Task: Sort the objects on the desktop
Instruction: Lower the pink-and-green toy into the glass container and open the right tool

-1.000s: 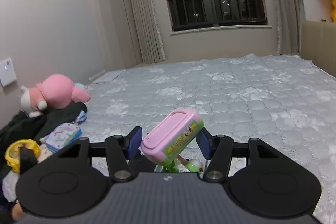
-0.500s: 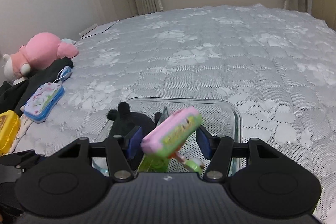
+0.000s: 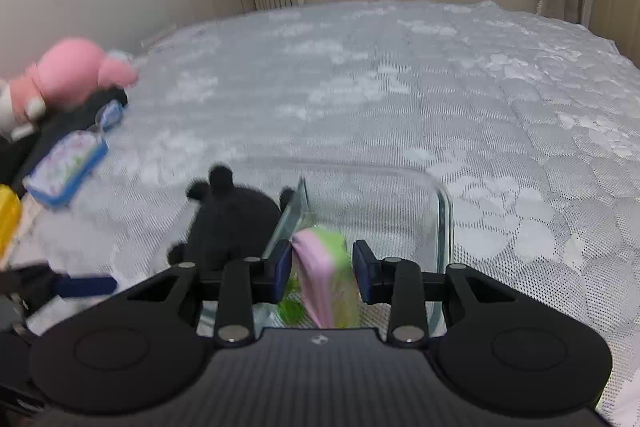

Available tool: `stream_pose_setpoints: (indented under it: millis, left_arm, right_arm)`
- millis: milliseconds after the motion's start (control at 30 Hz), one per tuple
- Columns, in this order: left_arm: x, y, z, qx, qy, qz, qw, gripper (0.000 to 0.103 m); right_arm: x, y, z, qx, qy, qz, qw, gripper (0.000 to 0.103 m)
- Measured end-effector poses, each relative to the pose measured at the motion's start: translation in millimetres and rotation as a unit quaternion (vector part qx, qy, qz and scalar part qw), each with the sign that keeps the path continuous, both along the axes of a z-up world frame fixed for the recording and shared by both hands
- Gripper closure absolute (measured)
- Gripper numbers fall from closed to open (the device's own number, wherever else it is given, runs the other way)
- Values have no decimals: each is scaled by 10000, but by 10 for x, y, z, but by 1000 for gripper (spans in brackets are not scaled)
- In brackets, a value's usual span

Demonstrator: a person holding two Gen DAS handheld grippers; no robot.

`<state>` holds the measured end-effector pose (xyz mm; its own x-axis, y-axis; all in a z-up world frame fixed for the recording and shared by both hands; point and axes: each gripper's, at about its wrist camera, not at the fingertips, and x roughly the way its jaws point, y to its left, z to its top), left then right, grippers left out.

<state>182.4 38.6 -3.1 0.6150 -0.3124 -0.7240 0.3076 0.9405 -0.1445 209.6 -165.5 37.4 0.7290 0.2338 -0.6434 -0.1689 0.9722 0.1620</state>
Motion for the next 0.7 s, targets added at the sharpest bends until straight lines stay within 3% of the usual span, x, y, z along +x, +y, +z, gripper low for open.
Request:
stream_pose_setpoints:
  millis: [267,700]
  left_arm:
    - [-11,0,10,-11,-15,0,10000,1]
    - [-42,-3,22,29,-44,-27,10000,1]
  right_arm:
    - [-149,75,283,-25,-340,314,9989,72]
    - [27,211,-95,-366,281,225,9987,72]
